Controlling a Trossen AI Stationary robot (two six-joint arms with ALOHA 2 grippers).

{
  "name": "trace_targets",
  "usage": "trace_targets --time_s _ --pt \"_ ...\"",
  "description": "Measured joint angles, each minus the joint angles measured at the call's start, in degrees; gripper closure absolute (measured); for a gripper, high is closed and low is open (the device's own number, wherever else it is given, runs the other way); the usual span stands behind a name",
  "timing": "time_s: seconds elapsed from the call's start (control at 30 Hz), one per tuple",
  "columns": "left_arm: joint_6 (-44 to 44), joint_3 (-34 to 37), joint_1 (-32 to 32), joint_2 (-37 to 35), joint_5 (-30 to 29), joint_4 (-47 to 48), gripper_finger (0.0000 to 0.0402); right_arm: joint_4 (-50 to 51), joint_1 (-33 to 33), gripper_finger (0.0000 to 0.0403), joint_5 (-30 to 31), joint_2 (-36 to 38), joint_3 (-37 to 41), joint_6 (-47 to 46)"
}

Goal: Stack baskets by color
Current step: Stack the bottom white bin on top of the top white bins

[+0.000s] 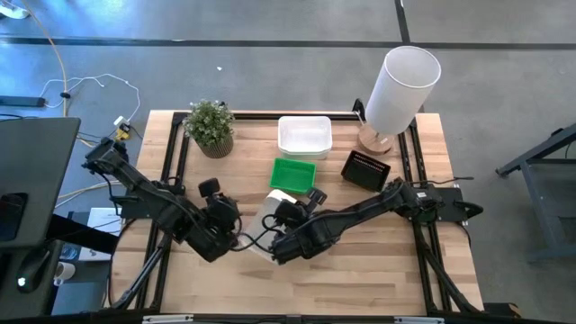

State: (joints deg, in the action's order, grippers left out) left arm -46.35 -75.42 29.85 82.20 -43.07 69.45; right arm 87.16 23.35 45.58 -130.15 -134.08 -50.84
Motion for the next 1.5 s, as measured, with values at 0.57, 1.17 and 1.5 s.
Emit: trace_targets --time_s 0.57,1.17,1.5 --pt "-10.03 14.71 0.28 -15.87 -3.84 -0.28 0.0245 2.89 -1.33 0.0403 6.58 5.96 -0.02 4.75" --pt "-9.92 16.92 0.28 -16.68 -2.51 -1.88 0.0245 2.85 -9.95 0.0403 9.70 8.86 -0.04 19.53" --pt "-8.54 16.92 0.28 -16.64 -2.49 -1.84 0.0245 2.85 -14.32 0.0403 9.95 11.13 -0.04 25.46"
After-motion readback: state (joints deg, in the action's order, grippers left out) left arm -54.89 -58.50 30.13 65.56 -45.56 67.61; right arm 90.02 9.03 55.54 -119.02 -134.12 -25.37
